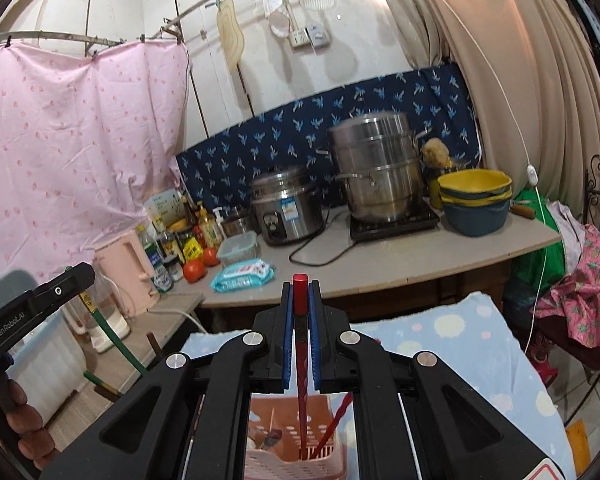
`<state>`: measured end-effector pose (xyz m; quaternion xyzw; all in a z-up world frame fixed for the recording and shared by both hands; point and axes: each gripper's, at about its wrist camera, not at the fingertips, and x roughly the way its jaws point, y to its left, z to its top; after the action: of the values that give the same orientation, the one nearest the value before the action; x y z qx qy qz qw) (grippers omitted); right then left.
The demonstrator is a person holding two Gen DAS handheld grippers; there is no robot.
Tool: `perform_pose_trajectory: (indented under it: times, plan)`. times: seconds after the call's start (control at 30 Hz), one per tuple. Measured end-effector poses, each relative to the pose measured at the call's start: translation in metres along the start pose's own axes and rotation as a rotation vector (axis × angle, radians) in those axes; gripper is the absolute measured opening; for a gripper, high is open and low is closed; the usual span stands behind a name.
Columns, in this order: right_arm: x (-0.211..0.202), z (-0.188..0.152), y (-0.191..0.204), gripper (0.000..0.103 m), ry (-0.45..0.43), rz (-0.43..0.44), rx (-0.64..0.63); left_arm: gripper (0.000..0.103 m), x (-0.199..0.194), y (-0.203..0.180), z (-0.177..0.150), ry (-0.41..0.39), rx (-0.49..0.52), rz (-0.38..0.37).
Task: Organize utensils
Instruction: 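Lift both chopsticks into the pink basket and open both tools, then move both open tools back down toward the last utensils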
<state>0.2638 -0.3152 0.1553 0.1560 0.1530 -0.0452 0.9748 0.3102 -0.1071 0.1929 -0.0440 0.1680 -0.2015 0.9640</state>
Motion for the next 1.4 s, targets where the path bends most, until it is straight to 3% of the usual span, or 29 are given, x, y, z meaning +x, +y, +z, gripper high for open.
perform_pose_trajectory:
  times: [0.2,0.27,0.33,0.43,1.0,1.2,1.4]
  plan:
    - [0.01,-0.014,-0.001,0.008,0.048,-0.003,-0.002,0.008,0.006,0.007,-0.011,0.029,-0.015,0.007]
    - [0.007,-0.016,0.0,0.016,0.041,-0.013,-0.006,0.01,0.005,0.007,-0.012,0.026,-0.013,0.015]
    - [0.005,-0.017,-0.001,0.031,0.031,-0.016,-0.003,0.029,0.003,0.007,-0.014,0.028,-0.013,0.028]
    - [0.0,-0.018,-0.001,0.033,0.028,-0.017,0.003,0.049,-0.003,0.009,-0.015,0.017,-0.024,0.046]
    - [-0.062,-0.049,0.002,0.038,0.042,-0.006,-0.01,0.053,-0.058,0.017,-0.046,0.055,-0.042,0.045]
    - [-0.091,-0.084,0.009,0.038,0.088,-0.009,-0.056,0.053,-0.079,0.025,-0.082,0.112,-0.047,0.057]
    - [-0.114,-0.138,0.011,0.038,0.194,-0.008,-0.068,0.053,-0.091,0.032,-0.14,0.232,-0.046,0.081]
